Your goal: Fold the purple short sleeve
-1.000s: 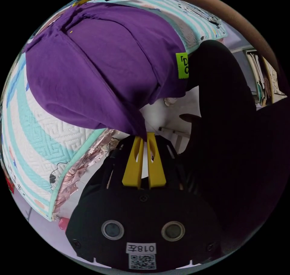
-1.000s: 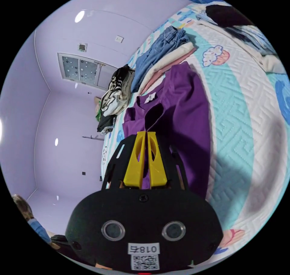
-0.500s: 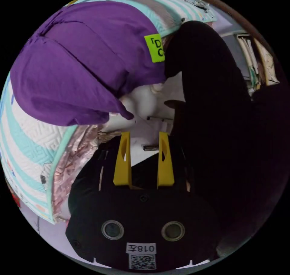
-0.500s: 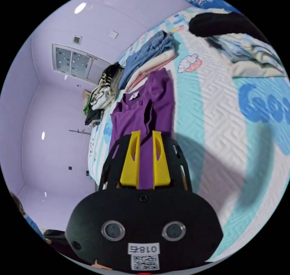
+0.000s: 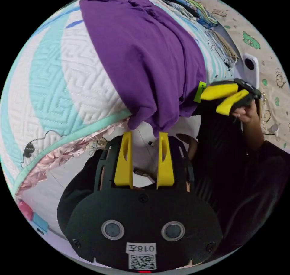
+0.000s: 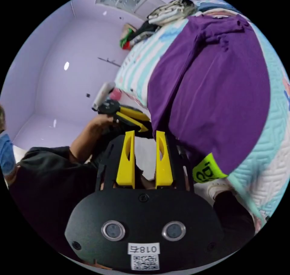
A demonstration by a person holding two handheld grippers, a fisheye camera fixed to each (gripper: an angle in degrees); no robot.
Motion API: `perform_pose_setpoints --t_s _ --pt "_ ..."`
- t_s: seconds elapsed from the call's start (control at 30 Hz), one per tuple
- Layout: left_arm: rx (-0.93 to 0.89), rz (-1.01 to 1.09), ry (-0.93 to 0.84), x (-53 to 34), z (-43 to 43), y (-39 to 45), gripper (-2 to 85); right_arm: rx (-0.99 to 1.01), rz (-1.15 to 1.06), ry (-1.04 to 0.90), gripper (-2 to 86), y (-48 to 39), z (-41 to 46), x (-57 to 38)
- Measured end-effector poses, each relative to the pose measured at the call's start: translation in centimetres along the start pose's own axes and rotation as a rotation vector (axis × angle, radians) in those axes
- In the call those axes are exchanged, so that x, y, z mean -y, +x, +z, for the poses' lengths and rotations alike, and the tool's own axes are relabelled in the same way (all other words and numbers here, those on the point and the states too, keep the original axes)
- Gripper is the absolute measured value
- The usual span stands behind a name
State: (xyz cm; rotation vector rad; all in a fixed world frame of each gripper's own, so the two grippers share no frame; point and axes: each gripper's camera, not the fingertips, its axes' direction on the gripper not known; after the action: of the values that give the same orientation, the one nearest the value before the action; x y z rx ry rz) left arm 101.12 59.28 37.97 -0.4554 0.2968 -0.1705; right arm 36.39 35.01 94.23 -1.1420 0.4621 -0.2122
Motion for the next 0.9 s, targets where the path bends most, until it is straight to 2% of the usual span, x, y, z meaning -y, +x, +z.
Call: perform_pose_setpoints --t_s 0.17,0.23,0.37,0.43,0.53,0.8,0.9 --pt "0.167 0.001 -0.012 1.0 3.9 0.5 13.6 -0.183 0.006 -0.132 13.4 -2.0 6.6 0.1" --pt "0.165 -0.017 -0.002 1.1 5.2 0.1 12.5 -0.273 0.011 -0.173 13.7 -2.4 9.0 0.7" --pt "0.172 -0.068 0.052 1.5 7.5 -1.1 3.9 -0.340 0.031 -0.231 12.5 -2.1 12.3 1.1" --pt "0.176 -0.065 0.061 1.4 8.0 -1.6 1.0 -0.377 0.044 -0.246 7.7 -1.6 14.0 0.7" --pt "0.140 -0.060 0.014 0.7 8.5 -2.6 -0.5 -0.383 0.044 -0.202 1.5 -1.6 14.0 -0.5" --pt "0.000 0.069 -0.109 -3.7 6.8 -2.6 -0.9 -0.177 -0.014 -0.264 -0.1 -3.8 10.7 -2.9" --pt "-0.030 0.088 -0.117 -4.4 7.0 -3.2 -0.9 -0.119 0.035 -0.251 -0.1 -2.6 9.9 -3.6"
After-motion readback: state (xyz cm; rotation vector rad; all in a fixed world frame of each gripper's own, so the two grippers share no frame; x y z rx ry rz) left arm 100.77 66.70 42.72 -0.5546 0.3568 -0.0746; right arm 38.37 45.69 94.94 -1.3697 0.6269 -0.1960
